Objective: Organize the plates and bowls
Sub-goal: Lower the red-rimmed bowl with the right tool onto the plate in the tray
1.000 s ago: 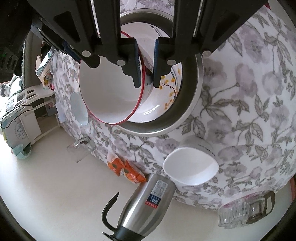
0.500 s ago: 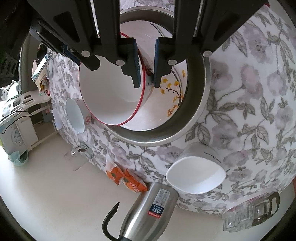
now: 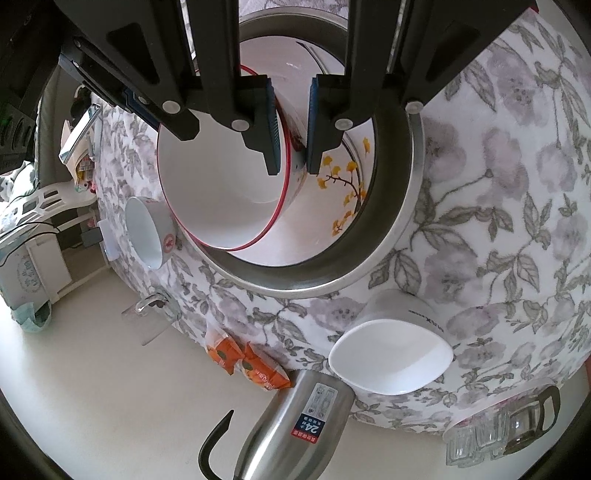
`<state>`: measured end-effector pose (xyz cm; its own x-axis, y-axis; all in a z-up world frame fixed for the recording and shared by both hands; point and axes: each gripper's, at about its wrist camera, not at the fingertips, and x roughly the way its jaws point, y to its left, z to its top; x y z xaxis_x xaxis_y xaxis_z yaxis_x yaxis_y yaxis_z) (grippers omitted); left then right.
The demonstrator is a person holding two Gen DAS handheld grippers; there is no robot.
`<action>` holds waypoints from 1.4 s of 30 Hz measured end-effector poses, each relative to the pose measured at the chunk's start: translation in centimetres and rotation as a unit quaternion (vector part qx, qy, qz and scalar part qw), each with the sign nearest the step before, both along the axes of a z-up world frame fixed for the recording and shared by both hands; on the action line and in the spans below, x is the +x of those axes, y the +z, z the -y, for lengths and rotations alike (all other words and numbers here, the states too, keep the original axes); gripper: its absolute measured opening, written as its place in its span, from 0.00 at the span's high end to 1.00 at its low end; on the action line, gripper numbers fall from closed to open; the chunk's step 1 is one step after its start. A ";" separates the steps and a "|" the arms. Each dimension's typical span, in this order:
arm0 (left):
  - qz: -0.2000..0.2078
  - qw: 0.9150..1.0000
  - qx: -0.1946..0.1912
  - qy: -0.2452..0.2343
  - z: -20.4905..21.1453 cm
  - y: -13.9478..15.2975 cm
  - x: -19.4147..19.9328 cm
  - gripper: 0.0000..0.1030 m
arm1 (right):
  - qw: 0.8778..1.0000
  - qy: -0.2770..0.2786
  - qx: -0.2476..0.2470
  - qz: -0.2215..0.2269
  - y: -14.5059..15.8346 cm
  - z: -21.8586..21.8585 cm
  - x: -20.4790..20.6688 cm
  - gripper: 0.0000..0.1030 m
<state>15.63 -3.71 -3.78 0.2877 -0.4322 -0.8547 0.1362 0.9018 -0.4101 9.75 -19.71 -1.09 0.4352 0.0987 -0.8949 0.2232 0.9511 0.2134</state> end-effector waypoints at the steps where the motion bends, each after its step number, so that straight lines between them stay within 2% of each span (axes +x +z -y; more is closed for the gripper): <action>1: 0.000 1.000 0.001 -0.001 0.0 -0.1 0.0 0.86 | 1.000 0.000 -0.001 0.001 0.0 0.0 0.0 0.79; 19: 0.001 1.000 -0.007 0.002 -0.1 -0.3 0.2 0.86 | 1.000 -0.002 0.006 0.008 0.0 0.2 0.3 0.79; 32: -0.014 1.000 -0.025 0.010 -0.6 -0.4 0.3 0.86 | 0.999 -0.011 0.031 0.003 -0.3 0.7 0.3 0.77; 42: -0.022 0.999 -0.032 0.027 -1.9 0.1 0.4 0.77 | 0.999 -0.021 0.020 0.015 1.4 1.5 -0.2 0.77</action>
<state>16.04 -1.77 -3.70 0.2755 -0.4717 -0.8376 0.0692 0.8788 -0.4721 9.59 -21.21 0.31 0.4658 0.1156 -0.8773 0.2565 0.9312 0.2589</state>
